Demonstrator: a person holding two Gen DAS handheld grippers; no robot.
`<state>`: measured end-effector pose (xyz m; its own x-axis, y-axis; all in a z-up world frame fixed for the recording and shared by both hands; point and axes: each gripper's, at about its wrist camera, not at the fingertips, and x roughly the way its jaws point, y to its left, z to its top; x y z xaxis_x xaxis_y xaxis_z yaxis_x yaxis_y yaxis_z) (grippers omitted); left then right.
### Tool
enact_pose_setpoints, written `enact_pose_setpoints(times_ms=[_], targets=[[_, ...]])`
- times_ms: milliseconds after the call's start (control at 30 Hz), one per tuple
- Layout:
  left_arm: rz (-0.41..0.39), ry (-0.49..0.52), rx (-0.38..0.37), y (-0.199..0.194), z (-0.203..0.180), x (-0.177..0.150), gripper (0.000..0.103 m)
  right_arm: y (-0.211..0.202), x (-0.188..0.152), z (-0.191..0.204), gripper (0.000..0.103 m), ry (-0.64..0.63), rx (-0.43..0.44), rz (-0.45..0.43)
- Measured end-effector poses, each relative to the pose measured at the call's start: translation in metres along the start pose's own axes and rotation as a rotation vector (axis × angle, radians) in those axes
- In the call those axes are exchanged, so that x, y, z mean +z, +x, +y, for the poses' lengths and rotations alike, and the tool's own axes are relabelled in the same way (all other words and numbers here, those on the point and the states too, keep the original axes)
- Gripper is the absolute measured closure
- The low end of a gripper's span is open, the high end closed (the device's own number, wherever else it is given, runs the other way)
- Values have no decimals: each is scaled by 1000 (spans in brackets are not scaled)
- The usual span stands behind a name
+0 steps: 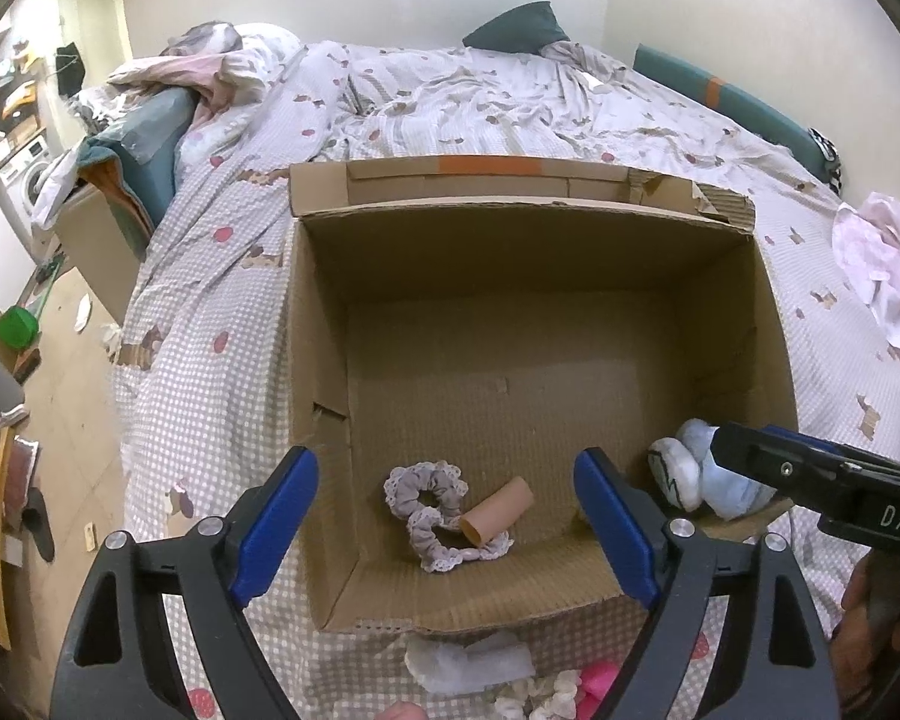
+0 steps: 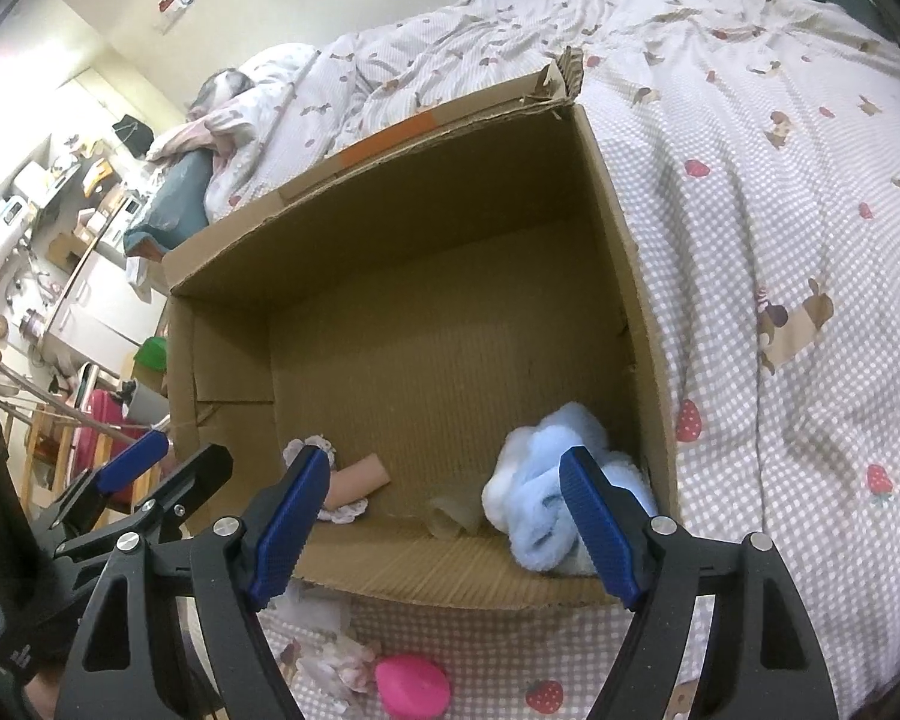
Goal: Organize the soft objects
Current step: 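Open both grippers and release the tube and tan piece in the box, then move the right gripper down to the pink rubber duck and grasp it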
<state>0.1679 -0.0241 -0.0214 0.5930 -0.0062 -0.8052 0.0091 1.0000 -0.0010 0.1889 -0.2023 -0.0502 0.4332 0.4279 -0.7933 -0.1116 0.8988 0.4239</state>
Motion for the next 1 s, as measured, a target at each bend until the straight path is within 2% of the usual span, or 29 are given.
enact_pose_setpoints(times_ms=[467,1000], targets=[[-16,-34,28,-36,17,-16,17,-23,-22,7,19,-28,-6,3],[32,-66,43,-60,24,-59,17,-48,-65,2,19,-22,-32,24]])
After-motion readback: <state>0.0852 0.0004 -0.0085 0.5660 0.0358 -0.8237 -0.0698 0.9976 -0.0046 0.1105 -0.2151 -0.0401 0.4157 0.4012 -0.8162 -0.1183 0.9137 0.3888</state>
